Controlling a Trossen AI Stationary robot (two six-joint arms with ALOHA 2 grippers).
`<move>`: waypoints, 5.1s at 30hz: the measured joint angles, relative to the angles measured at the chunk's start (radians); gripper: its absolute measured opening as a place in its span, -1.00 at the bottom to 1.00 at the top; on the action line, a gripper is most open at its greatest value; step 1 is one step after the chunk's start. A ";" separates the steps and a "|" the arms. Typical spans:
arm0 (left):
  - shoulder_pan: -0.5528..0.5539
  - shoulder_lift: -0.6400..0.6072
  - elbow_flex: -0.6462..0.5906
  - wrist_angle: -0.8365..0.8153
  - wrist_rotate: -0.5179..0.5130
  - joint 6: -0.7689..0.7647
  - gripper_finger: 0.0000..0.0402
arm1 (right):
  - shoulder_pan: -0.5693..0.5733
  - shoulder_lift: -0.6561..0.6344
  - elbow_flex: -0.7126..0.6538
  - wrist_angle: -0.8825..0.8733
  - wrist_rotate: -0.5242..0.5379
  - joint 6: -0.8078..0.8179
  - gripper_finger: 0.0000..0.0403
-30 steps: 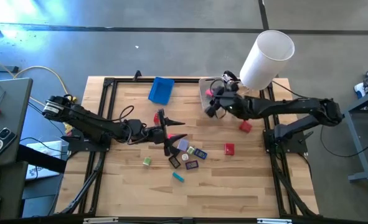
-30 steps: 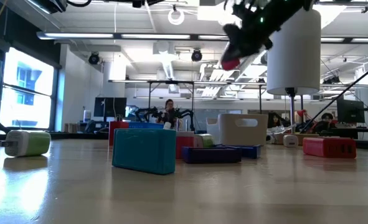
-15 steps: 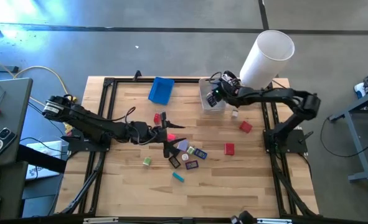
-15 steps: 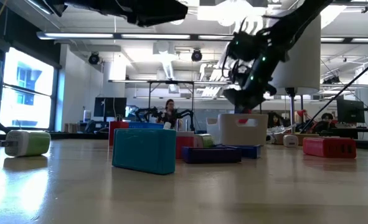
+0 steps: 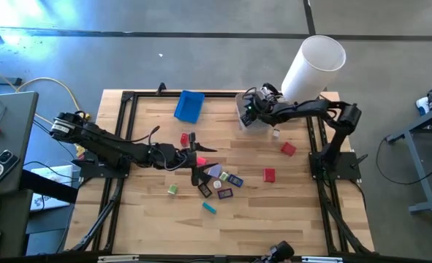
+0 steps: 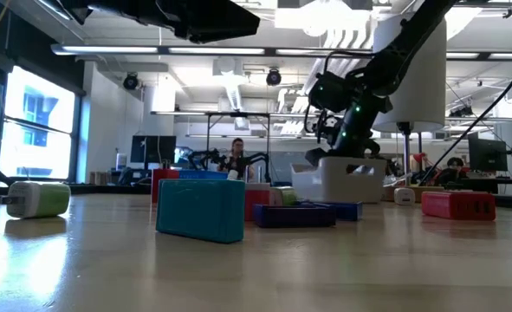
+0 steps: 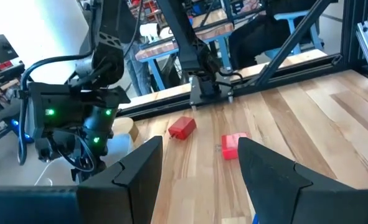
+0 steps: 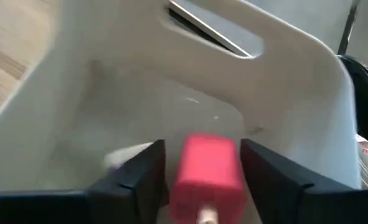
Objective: Pick & Place Office items
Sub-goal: Put the right pink charger adapter into the white bin, then put the top right red charger adapter into the white bin
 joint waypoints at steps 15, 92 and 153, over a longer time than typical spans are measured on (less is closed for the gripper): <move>0.000 0.000 0.000 -0.022 0.000 -0.045 0.00 | 0.085 -0.183 0.001 -0.009 0.002 -0.062 0.36; -0.055 0.000 -0.001 -0.383 0.000 -0.379 0.00 | 0.453 -0.667 -0.056 -1.070 -0.391 0.341 0.88; -0.054 0.000 -0.001 -0.404 0.059 -0.393 0.00 | 0.244 -0.269 -0.217 -0.836 -0.477 0.187 -0.04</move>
